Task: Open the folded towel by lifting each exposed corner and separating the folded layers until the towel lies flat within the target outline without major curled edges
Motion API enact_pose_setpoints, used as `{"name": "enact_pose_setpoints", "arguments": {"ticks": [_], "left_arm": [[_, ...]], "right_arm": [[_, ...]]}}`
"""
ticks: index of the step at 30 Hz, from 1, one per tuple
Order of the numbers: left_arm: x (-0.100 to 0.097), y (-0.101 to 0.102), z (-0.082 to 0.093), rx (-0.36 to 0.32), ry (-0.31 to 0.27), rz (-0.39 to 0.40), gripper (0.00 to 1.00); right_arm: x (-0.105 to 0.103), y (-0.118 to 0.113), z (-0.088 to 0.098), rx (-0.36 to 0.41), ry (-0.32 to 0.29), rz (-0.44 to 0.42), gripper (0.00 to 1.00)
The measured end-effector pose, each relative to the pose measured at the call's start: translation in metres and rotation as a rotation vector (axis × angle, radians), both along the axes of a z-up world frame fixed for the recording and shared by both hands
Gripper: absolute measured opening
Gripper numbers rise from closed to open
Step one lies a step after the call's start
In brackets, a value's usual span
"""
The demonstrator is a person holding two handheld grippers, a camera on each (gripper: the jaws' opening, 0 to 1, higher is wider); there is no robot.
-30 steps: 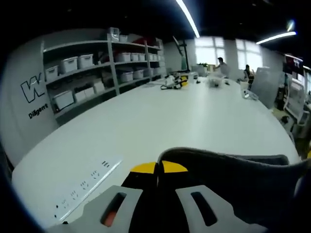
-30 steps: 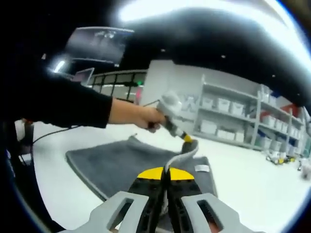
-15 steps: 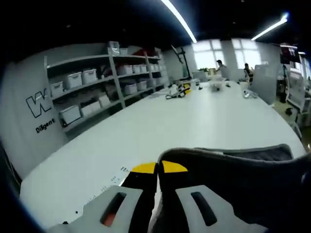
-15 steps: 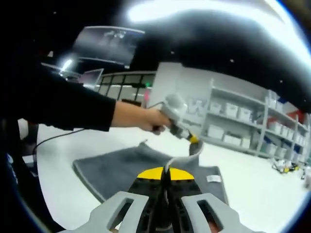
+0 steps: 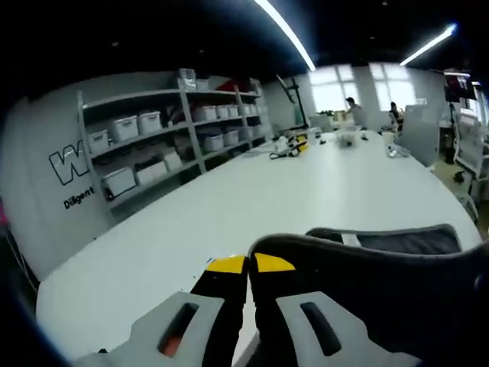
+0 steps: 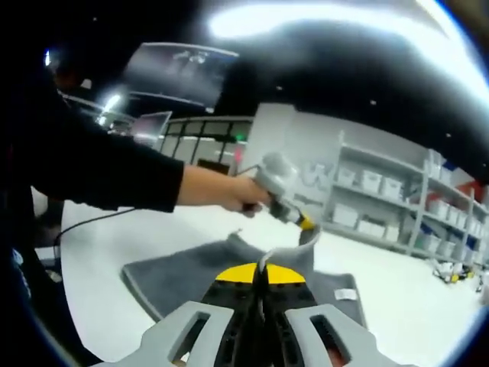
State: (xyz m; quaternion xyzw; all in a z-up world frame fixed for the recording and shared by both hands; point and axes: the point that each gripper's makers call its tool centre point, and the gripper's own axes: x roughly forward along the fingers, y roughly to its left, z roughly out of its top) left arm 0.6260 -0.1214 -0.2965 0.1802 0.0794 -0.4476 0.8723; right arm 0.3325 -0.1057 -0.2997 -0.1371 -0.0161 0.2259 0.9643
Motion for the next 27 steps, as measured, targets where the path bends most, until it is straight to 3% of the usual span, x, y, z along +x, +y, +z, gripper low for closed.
{"name": "enact_pose_setpoints", "arguments": {"ticks": [8, 16, 20, 27], "left_arm": [[-0.001, 0.024, 0.002, 0.031, -0.032, 0.017, 0.01], [-0.001, 0.05, 0.006, 0.008, -0.023, 0.036, 0.01], [-0.001, 0.065, 0.01, -0.001, -0.031, 0.054, 0.01], [-0.004, 0.088, 0.01, -0.001, -0.044, 0.062, 0.01]], "right_arm": [[0.0, 0.025, -0.002, -0.027, 0.002, 0.038, 0.0], [0.001, 0.051, -0.002, -0.043, 0.002, 0.08, 0.0], [0.001, 0.066, -0.004, -0.016, 0.027, 0.121, 0.0], [0.0, 0.09, -0.003, -0.052, 0.021, 0.153, 0.0]]}}
